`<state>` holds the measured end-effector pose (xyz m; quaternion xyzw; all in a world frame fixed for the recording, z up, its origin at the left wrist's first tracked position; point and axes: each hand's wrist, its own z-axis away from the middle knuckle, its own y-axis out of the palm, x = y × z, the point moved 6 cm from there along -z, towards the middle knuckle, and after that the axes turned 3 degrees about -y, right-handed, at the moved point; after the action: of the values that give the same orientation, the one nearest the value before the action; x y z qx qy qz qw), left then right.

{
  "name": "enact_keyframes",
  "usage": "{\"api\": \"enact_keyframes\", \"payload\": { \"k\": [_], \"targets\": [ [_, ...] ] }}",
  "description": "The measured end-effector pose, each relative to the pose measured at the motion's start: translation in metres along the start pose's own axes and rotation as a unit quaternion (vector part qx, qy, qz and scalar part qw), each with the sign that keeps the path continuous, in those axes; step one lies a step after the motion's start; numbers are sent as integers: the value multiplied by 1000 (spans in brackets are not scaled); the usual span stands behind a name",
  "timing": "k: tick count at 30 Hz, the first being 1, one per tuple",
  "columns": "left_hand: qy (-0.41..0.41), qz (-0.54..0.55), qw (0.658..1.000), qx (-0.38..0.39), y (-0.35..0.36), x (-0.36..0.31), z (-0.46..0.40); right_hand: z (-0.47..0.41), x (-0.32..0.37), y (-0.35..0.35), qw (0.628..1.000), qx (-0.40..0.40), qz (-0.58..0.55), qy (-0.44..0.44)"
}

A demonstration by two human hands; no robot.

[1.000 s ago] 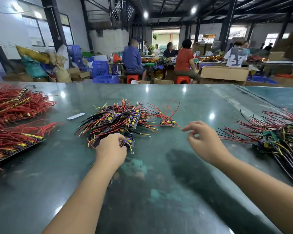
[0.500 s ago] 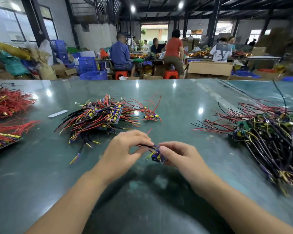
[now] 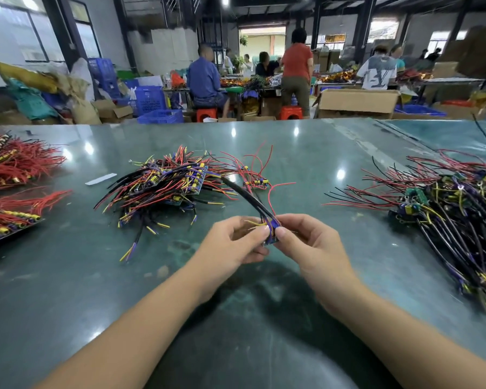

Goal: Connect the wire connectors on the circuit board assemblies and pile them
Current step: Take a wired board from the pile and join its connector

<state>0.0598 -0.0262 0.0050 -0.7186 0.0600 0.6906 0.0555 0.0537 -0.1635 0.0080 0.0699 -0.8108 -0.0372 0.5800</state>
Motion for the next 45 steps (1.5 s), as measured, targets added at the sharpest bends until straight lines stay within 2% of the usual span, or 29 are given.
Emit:
{"api": "enact_keyframes", "payload": {
  "k": [5, 8, 15, 21, 25, 29, 34, 38, 41, 45],
  "targets": [
    [20, -9, 1000, -16, -2, -3, 2, 1, 3, 0, 995, -11, 101, -23],
    [33, -58, 998, -16, -3, -8, 3, 0, 1, 0, 999, 3, 39, 4],
    [49, -45, 998, 23, -3, -9, 5, 0, 2, -1, 1000, 1, 12, 21],
    [66, -23, 997, 34, -5, -10, 4, 2, 3, 2, 993, 98, 35, 51],
    [48, 37, 997, 40, -3, -6, 3, 0, 2, 0, 995, 80, 13, 65],
    [51, 45, 997, 46, -4, -6, 2, 0, -1, -1, 996, 60, 12, 71],
    [58, 57, 994, 70, -5, -6, 2, 1, 8, 0, 992, 118, 8, 52],
    [75, 7, 990, 120, -4, -8, 4, 4, 8, 0, 987, 150, 12, 52],
    [49, 9, 992, 116, -8, -2, 2, 5, 7, 1, 984, 167, 5, 64],
    [26, 43, 986, 161, -2, -3, 4, 5, 5, 3, 982, 173, -2, 73]
  ]
}}
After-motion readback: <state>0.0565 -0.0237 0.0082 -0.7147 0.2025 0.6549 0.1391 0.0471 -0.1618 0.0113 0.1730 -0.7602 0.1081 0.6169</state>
